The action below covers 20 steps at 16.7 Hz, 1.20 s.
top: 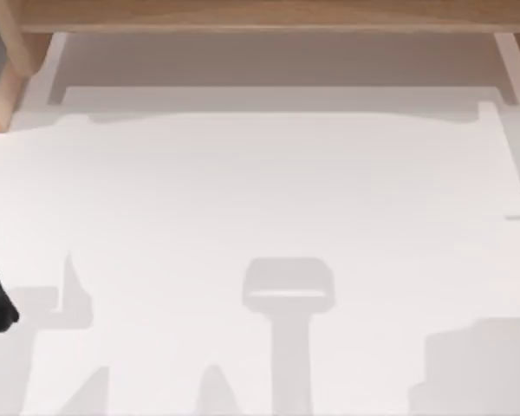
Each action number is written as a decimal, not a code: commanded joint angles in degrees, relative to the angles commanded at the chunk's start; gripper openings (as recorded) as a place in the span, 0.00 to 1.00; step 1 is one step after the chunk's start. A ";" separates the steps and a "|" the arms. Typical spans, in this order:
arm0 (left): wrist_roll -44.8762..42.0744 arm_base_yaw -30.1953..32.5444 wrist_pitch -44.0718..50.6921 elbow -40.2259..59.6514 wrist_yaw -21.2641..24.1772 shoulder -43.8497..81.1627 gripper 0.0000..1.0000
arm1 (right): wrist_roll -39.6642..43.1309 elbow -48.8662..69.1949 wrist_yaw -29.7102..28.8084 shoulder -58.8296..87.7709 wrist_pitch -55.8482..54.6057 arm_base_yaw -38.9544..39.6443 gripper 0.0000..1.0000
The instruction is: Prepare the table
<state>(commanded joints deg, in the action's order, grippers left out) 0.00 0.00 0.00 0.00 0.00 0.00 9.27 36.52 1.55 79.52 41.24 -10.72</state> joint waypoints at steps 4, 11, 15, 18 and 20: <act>0.00 0.00 0.00 0.00 0.00 0.00 1.00 | 0.00 0.00 0.00 0.00 0.00 0.00 0.15; 0.00 0.00 0.00 0.00 0.00 0.00 1.00 | 0.00 0.00 0.00 0.00 0.00 0.00 0.68; 0.00 0.00 0.00 0.00 0.00 0.00 1.00 | 0.00 0.00 0.00 0.00 0.00 0.00 0.98; 0.00 0.00 0.00 0.00 0.00 0.00 1.00 | 0.00 0.00 0.00 0.00 0.00 0.00 1.00; 0.00 0.00 0.00 0.00 0.00 0.00 1.00 | 0.00 0.00 0.00 0.00 0.00 0.00 1.00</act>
<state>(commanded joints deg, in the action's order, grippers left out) 0.00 0.00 0.00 0.00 0.00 0.00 9.27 36.52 1.55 79.52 41.24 -10.72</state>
